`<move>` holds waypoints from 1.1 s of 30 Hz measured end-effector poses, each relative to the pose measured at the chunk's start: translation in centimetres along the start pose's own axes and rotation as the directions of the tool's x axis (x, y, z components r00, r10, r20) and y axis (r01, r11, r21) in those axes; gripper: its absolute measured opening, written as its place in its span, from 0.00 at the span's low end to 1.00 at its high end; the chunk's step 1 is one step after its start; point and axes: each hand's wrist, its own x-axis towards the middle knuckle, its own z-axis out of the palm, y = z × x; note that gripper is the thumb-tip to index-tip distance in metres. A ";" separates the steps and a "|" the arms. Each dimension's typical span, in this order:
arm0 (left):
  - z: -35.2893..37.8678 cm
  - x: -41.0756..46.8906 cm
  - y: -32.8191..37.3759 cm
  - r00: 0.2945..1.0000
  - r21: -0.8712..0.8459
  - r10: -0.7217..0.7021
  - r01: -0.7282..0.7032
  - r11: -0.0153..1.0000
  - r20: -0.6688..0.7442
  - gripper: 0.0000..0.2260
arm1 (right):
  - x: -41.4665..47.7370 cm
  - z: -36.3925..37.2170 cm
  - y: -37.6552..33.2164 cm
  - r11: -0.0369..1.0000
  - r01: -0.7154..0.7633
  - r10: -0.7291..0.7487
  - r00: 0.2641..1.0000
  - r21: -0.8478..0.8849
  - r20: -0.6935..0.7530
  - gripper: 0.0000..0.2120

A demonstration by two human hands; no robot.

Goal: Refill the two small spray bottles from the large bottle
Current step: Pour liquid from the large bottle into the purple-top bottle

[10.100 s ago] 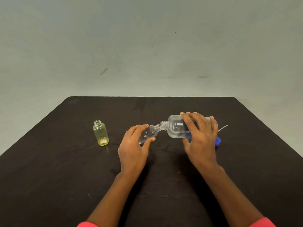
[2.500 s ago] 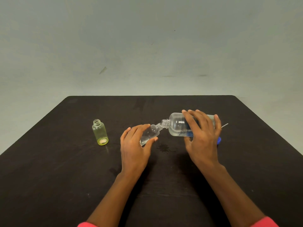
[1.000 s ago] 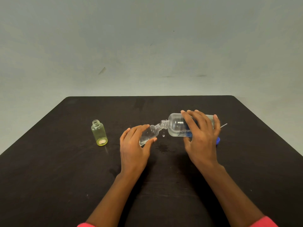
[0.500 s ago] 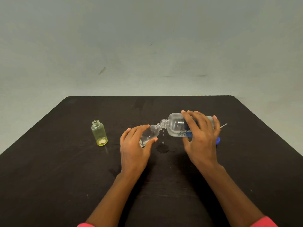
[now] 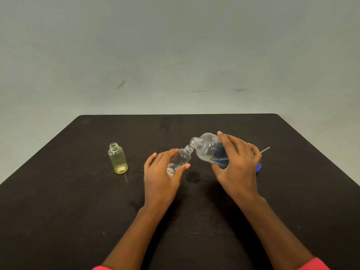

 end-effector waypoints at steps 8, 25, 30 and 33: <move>0.0 -0.1 0.1 1.000 -0.035 0.017 -0.018 0.999 -0.007 0.17 | 0.0 0.0 0.0 1.000 0.010 -0.010 0.999 0.000 -0.032 0.37; 0.1 -0.1 0.3 1.000 -0.048 0.017 -0.017 0.999 -0.006 0.17 | 0.2 -0.2 0.0 0.999 0.007 -0.008 1.000 -0.041 -0.020 0.38; 0.1 -0.2 0.4 1.000 -0.054 0.031 -0.031 0.998 -0.004 0.18 | 0.2 -0.2 0.2 0.999 0.012 -0.012 1.000 -0.051 0.003 0.38; 0.1 -0.2 0.3 0.999 -0.052 0.034 -0.034 0.998 0.001 0.18 | 0.3 -0.2 0.1 0.999 0.017 -0.017 1.000 -0.047 -0.002 0.40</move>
